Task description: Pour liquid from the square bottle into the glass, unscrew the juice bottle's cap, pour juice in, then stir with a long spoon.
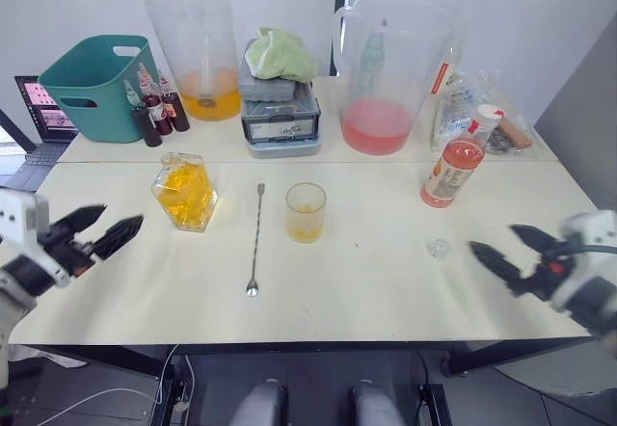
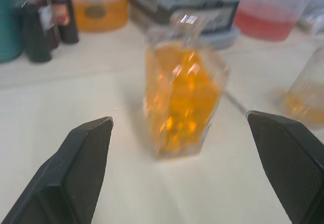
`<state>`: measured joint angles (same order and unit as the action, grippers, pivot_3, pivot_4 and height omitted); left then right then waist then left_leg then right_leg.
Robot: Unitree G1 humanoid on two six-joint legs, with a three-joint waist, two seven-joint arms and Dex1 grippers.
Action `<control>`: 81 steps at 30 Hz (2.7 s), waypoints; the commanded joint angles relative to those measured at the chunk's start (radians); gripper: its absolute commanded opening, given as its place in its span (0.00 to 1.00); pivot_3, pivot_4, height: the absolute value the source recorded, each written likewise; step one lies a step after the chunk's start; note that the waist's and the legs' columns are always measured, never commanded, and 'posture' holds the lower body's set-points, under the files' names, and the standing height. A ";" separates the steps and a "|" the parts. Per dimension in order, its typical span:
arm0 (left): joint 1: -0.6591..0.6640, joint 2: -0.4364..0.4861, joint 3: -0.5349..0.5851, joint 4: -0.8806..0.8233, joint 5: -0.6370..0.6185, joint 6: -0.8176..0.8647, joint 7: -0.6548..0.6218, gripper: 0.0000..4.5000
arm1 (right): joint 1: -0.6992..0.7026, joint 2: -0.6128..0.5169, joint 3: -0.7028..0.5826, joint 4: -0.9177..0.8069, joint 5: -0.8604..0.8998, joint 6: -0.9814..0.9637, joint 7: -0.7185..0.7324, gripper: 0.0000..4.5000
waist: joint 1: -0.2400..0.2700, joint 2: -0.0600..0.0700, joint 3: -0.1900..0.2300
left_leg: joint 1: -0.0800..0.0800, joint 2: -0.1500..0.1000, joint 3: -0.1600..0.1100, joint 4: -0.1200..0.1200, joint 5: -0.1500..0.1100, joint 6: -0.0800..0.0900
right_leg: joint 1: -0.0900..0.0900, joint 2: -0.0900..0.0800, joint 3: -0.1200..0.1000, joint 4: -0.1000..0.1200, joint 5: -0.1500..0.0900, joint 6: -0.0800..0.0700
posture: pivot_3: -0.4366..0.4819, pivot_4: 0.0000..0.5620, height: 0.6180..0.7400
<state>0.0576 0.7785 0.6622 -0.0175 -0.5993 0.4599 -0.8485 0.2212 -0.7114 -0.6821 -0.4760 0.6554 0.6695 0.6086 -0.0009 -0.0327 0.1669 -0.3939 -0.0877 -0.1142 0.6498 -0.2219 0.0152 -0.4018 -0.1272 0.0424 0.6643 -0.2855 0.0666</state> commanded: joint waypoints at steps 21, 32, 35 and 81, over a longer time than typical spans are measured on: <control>0.080 -0.082 -0.119 0.018 0.049 -0.230 -0.115 1.00 | 0.104 0.128 -0.040 0.001 -0.043 -0.139 -0.065 1.00 | 0.009 0.004 -0.002 | 0.009 0.003 0.004 -0.006 -0.002 0.002 | 0.011 -0.002 0.000 -0.009 0.000 0.001 | 0.48 0.27 1.00; 0.138 -0.109 -0.187 -0.308 -0.044 -0.099 -0.074 1.00 | -0.162 0.134 0.145 -0.140 -0.012 0.110 -0.357 1.00 | 0.009 0.004 -0.002 | 0.008 0.003 0.004 -0.006 -0.002 0.002 | 0.009 -0.002 0.001 -0.009 0.000 0.001 | 0.48 0.27 1.00; 0.119 -0.112 -0.223 -0.394 -0.085 -0.056 -0.055 1.00 | -0.321 0.144 0.216 -0.093 -0.036 0.166 -0.442 1.00 | 0.006 0.005 -0.002 | 0.008 0.003 0.004 -0.006 -0.002 0.002 | 0.009 -0.001 0.001 -0.009 0.000 0.001 | 0.48 0.27 1.00; -0.110 -0.096 -0.385 -0.528 -0.206 0.086 0.054 1.00 | -1.101 0.098 0.427 0.935 -0.348 -0.218 -0.175 0.74 | -0.015 0.005 -0.002 | 0.001 0.000 0.006 -0.006 -0.002 0.002 | -0.003 -0.001 0.003 -0.003 0.001 0.001 | 0.48 0.27 1.00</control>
<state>-0.0556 0.6738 0.2584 -0.5086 -0.7884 0.5499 -0.7968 -0.8519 -0.6043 -0.2428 0.4615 0.3135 0.4812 0.4314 -0.0157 -0.0278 0.1647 -0.3933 -0.0875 -0.1078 0.6434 -0.2234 0.0171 -0.4044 -0.1285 0.0450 0.6608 -0.2845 0.0677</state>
